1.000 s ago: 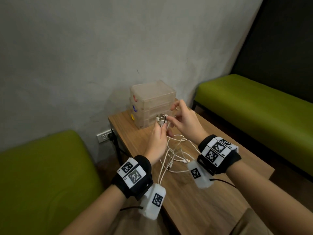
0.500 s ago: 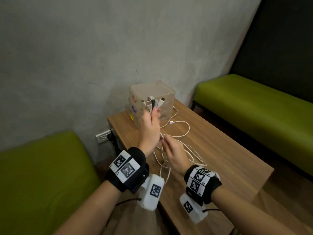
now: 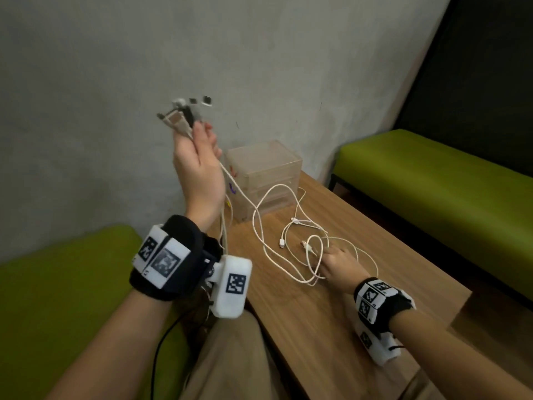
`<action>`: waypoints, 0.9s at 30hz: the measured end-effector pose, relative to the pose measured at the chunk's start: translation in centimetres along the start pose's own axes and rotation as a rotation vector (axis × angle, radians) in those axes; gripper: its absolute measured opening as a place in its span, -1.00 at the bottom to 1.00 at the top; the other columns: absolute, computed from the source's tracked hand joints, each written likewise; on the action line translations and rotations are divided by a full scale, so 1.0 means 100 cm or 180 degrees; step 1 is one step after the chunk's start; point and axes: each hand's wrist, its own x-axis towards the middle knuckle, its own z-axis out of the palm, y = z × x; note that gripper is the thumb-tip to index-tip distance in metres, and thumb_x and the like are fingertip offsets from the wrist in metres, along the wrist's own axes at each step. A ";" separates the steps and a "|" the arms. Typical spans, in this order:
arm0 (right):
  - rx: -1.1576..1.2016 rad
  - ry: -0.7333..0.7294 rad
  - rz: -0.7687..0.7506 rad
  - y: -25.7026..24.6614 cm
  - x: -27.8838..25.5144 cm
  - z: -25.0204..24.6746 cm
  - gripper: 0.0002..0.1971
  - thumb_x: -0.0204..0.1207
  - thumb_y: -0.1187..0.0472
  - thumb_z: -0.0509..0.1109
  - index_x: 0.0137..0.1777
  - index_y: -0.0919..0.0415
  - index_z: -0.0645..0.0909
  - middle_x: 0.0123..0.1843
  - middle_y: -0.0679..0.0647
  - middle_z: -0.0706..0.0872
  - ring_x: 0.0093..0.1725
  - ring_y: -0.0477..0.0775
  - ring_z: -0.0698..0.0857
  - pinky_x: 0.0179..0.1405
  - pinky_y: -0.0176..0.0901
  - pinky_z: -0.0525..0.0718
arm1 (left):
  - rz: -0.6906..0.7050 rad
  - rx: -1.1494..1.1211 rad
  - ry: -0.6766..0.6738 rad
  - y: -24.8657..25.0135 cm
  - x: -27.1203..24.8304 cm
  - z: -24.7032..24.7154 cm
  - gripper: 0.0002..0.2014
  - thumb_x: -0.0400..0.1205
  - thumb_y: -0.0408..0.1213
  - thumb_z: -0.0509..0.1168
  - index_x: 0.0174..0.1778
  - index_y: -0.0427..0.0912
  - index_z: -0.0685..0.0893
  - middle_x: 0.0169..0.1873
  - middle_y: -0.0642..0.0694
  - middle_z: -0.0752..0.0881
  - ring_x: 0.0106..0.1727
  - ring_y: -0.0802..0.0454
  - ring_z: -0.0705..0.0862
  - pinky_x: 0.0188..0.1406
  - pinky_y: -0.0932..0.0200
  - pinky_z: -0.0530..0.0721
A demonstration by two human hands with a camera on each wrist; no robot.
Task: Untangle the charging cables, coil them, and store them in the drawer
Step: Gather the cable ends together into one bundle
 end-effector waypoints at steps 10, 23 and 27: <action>0.1739 0.1684 -0.0429 -0.087 0.021 -0.075 -0.69 0.62 0.05 0.01 0.15 0.15 0.51 0.06 0.00 0.62 0.01 -0.13 0.53 0.02 -0.32 0.46 | -0.0192 0.0039 -0.0632 -0.016 -0.033 0.021 -0.87 0.63 -0.15 0.01 -0.21 0.03 0.41 -0.51 0.27 0.56 -0.47 0.25 0.49 -0.36 0.42 0.42; 0.2296 0.0823 -0.0504 -0.080 0.020 -0.037 -0.79 0.62 0.19 0.25 -0.18 0.29 0.58 -0.36 -0.09 0.59 -0.40 -0.25 0.53 -0.32 -0.44 0.48 | -0.0025 -0.0040 -0.0226 -0.003 -0.013 0.004 -0.83 0.65 -0.19 -0.04 -0.24 0.00 0.37 -0.52 0.22 0.50 -0.55 0.32 0.40 -0.50 0.38 0.37; 0.2156 0.1121 -0.0340 -0.067 0.018 -0.043 -0.79 0.62 0.17 0.22 -0.17 0.27 0.56 -0.22 0.02 0.64 -0.25 -0.05 0.60 -0.19 -0.26 0.56 | 0.0175 0.0623 -0.0006 -0.004 -0.004 -0.010 -0.80 0.64 -0.06 0.00 -0.24 0.02 0.42 -0.44 0.07 0.48 -0.50 0.18 0.45 -0.45 0.12 0.45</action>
